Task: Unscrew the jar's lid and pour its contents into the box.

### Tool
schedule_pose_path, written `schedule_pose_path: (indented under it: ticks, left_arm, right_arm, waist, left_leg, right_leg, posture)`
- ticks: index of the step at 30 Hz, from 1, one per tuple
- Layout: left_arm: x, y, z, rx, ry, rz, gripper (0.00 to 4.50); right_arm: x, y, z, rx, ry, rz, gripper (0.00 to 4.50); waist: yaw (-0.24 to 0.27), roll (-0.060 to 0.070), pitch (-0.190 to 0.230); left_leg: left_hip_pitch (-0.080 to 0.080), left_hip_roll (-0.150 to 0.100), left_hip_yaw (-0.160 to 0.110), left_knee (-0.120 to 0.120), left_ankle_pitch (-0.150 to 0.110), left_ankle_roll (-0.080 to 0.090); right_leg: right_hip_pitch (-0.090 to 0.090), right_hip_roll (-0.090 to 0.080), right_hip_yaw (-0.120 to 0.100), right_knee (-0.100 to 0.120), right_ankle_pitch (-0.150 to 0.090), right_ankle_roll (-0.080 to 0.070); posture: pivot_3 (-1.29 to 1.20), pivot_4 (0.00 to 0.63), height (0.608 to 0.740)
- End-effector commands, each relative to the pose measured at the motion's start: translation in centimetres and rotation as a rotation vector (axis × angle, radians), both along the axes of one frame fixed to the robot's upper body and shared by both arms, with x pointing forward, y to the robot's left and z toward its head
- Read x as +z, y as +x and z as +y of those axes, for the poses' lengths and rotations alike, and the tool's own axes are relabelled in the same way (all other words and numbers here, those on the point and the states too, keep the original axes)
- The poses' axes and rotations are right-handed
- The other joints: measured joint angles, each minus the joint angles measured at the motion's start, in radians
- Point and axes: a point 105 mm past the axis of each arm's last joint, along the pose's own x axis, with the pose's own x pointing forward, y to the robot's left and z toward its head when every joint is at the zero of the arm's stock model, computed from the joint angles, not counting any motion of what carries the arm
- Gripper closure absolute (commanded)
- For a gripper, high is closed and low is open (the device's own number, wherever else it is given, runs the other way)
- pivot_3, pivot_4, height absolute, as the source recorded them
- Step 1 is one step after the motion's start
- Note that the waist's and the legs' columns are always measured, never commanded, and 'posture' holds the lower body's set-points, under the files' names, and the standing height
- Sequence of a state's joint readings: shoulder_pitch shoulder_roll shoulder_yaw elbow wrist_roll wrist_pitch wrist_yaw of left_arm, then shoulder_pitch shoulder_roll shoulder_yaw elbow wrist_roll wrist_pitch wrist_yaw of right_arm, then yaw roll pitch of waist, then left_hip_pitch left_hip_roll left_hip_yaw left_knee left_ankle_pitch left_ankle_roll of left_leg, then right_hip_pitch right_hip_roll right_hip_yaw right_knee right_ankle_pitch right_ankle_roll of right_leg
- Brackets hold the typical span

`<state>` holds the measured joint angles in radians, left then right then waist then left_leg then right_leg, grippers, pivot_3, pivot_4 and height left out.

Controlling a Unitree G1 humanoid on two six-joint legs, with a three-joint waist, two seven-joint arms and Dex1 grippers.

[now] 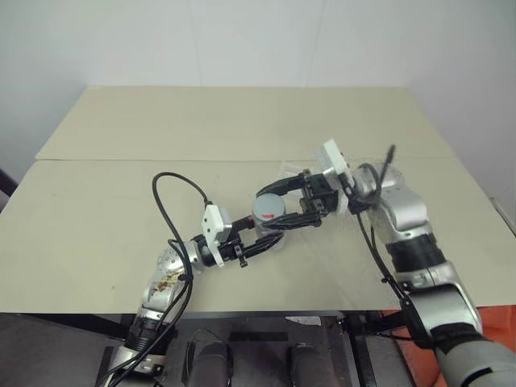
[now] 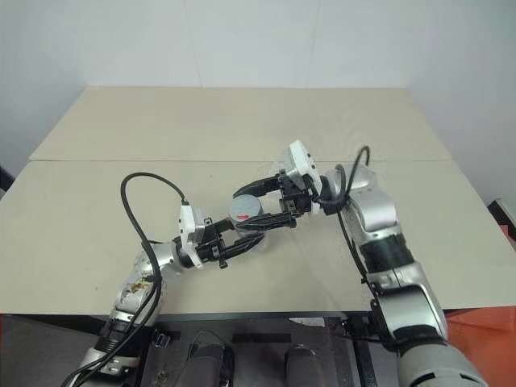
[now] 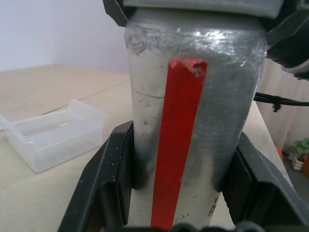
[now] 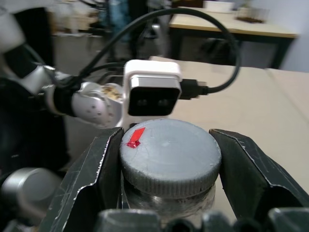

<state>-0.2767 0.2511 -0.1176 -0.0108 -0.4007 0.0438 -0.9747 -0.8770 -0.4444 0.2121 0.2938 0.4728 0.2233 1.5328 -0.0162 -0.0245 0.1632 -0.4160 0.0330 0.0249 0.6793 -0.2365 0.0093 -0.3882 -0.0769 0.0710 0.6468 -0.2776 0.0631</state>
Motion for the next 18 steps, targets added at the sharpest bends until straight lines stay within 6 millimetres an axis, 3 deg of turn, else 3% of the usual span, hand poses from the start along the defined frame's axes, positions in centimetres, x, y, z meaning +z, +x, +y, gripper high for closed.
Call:
schedule_pose_path:
  ticks: [1, 10, 15, 18]
  left_arm:
    - [2.3, -0.1, 0.2, 0.012, -0.053, -0.073, 2.37]
    - [2.2, -0.1, 0.3, 0.029, -0.05, -0.081, 2.37]
    - [2.0, 0.1, 0.4, 0.037, -0.056, -0.074, 2.37]
    - [1.7, 0.3, 0.6, 0.048, -0.049, -0.068, 2.37]
  right_arm:
    - [-0.3, -0.6, 0.3, 0.117, -0.047, -0.014, 1.7]
    - [-0.3, 0.4, -0.3, 0.104, -0.049, -0.03, 1.7]
    - [-0.3, 0.9, -0.8, 0.072, -0.015, -0.055, 0.12]
    - [0.5, 0.6, -1.6, 0.057, 0.07, -0.114, 0.05]
  waist:
    - [0.0, 0.0, 0.0]
    - [0.002, 0.0, 0.0]
    - [0.002, 0.0, 0.0]
    - [0.002, 0.0, 0.0]
  left_leg:
    - [0.0, 0.0, 0.0, 0.0, 0.0, 0.0]
    - [0.0, 0.0, 0.0, 0.0, 0.0, 0.0]
    - [0.0, 0.0, 0.0, 0.0, 0.0, 0.0]
    - [0.0, 0.0, 0.0, -0.001, 0.0, 0.0]
  right_leg:
    - [0.0, 0.0, 0.0, 0.0, 0.0, 0.0]
    - [0.0, -0.001, 0.0, 0.0, 0.0, 0.0]
    - [0.0, -0.001, 0.0, 0.0, 0.0, 0.0]
    - [-0.001, -0.001, 0.0, 0.0, 0.0, 0.0]
  posture:
    - [0.0, 0.15, 0.74]
    - [0.0, 0.15, 0.74]
    - [0.0, 0.15, 0.74]
    - [0.0, 0.15, 0.74]
